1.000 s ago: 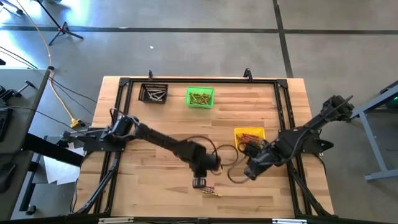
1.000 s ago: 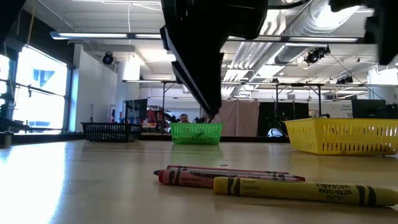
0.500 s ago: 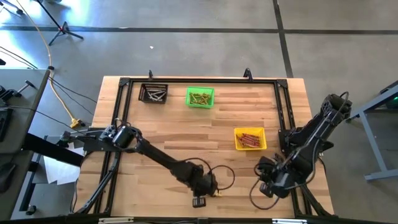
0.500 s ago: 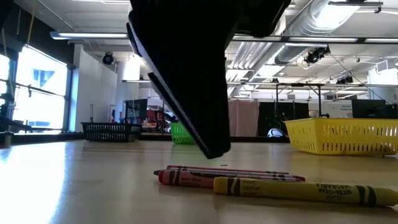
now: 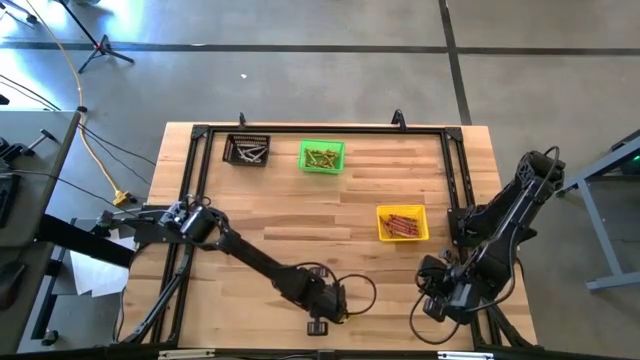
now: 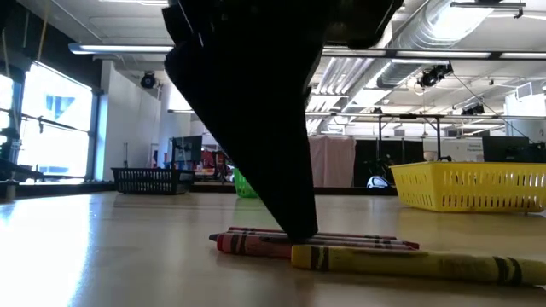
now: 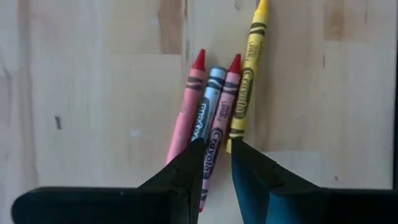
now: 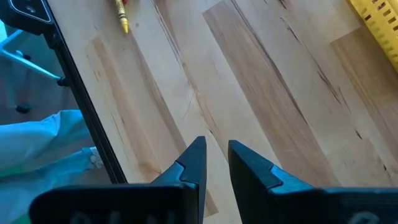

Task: Sort crayons
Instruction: Put the red crayon into the yellow basket

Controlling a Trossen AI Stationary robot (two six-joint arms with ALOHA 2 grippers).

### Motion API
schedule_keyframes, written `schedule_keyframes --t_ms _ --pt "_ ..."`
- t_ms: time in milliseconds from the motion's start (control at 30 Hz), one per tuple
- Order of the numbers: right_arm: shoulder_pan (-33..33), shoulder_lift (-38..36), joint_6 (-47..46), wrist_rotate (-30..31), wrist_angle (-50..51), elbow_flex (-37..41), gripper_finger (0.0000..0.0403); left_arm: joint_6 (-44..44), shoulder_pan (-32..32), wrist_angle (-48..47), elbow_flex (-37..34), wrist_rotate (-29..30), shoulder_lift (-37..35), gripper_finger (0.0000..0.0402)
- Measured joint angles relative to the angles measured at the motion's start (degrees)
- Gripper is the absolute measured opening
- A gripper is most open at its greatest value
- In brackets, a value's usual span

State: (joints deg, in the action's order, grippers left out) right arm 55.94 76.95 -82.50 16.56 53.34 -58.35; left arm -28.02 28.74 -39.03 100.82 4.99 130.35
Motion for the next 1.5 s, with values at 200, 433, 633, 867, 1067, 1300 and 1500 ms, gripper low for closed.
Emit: schedule_keyframes --t_ms 200,433,633,867,1067,1300,1500 --pt "0.0 0.0 0.0 0.0 0.0 0.0 0.0053 -0.3 0.9 -0.3 0.0 0.2 0.8 0.0072" --pt "0.0 0.0 0.0 0.0 0.0 0.0 0.0053 -0.4 1.3 -0.6 0.2 0.8 1.7 0.0072" --pt "0.0 0.0 0.2 0.0 0.0 0.0 0.0053 -0.9 1.3 -0.6 0.2 1.4 1.7 0.0058" --pt "0.0 0.0 0.2 0.0 0.0 0.0 0.0053 -4.3 1.2 -0.7 0.1 -0.7 1.5 0.0008" --pt "0.0 0.0 0.4 0.0 0.0 0.0 0.0053 -5.0 1.2 -1.4 -0.3 -1.5 -1.6 0.0002" --pt "0.0 0.0 0.2 0.4 0.0 0.0 0.0053 -3.7 -0.4 -0.2 -0.2 4.2 -7.1 0.0001" --pt "-1.0 0.0 0.2 6.0 -0.1 0.0 0.0053 4.5 -5.1 10.0 0.0 6.9 -8.4 0.0001"
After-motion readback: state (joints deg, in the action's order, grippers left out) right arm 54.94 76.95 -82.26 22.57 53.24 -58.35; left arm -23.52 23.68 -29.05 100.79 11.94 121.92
